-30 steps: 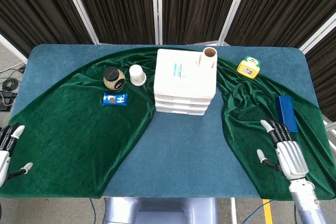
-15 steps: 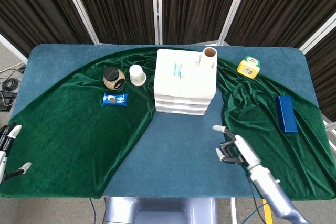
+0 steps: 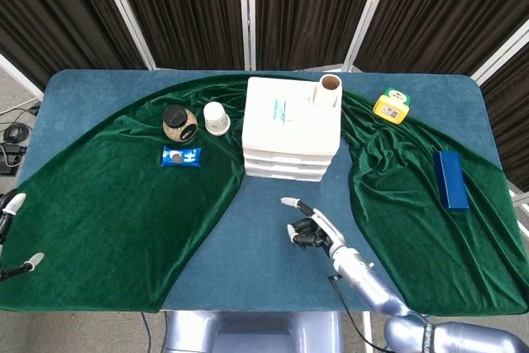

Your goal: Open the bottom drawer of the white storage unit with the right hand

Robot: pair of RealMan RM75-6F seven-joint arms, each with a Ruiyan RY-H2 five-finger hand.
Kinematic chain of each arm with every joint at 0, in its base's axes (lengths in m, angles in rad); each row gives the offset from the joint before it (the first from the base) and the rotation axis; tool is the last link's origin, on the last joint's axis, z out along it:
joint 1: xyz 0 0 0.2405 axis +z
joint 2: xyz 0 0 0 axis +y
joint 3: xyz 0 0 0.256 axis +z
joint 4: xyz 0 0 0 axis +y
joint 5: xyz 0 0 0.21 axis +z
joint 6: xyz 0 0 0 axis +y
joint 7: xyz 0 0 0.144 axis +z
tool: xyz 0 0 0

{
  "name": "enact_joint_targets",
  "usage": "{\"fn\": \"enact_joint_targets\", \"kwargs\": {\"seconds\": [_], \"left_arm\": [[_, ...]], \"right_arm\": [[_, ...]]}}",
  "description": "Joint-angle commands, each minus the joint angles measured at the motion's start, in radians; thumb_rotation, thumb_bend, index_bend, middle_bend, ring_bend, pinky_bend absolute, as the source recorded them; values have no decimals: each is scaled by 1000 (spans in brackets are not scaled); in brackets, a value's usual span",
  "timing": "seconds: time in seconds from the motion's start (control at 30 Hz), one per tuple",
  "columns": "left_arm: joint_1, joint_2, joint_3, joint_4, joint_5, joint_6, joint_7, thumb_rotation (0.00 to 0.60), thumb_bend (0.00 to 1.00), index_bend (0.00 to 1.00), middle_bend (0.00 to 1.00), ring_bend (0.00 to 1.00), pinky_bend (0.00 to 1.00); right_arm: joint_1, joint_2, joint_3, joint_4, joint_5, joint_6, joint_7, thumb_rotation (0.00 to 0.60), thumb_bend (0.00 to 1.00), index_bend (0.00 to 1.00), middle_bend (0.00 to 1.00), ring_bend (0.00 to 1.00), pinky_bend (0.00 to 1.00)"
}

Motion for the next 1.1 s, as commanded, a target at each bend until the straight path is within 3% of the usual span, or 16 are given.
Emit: {"fn": "enact_joint_targets", "kwargs": {"seconds": [0.03, 0.33, 0.5, 0.83, 1.1], "left_arm": [[-1, 2, 1, 1, 0, -3, -7, 600, 125, 0, 0, 0, 0], [-13, 3, 4, 9, 2, -26, -31, 600, 124, 0, 0, 0, 0], [-20, 2, 8, 12, 6, -42, -42, 600, 124, 0, 0, 0, 0], [-31, 1, 9, 20, -3, -65, -58, 600, 124, 0, 0, 0, 0], [-35, 1, 10, 23, -6, -75, -66, 600, 124, 0, 0, 0, 0]], "right_arm": [[29, -69, 28, 60, 63, -10, -2, 600, 519, 166, 856, 918, 779], [94, -197, 77, 189, 191, -49, -51, 600, 527, 86, 855, 917, 779], [109, -264, 89, 266, 223, -6, -104, 600, 531, 80, 852, 916, 779], [111, -403, 121, 393, 247, 125, -189, 600, 533, 73, 848, 914, 777], [100, -451, 139, 442, 235, 135, -200, 600, 534, 74, 848, 913, 776]]}}
